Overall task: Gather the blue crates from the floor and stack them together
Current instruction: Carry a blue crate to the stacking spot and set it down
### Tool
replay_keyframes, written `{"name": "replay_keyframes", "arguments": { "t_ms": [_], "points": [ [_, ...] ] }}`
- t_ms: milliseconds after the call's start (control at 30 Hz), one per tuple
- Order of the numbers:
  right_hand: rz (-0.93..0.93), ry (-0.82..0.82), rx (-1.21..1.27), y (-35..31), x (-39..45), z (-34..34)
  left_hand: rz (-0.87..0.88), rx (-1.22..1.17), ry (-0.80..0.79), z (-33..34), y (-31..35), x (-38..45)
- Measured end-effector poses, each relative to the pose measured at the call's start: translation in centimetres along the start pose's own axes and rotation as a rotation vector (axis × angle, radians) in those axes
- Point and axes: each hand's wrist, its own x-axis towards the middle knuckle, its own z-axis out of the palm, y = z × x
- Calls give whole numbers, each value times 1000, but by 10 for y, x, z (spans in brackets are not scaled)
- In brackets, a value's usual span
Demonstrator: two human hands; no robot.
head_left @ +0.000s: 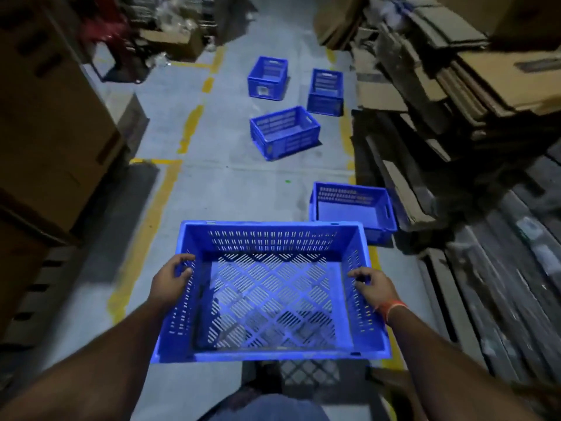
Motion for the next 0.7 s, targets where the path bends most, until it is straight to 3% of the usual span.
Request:
{"name": "replay_keyframes", "arguments": {
  "t_ms": [367, 700],
  "points": [
    [-227, -215, -75, -160, 207, 59, -269, -160, 372, -51, -33, 49],
    [-446, -654, -263, -308, 353, 223, -590, -264, 749, -95, -90, 32]
  ]
}}
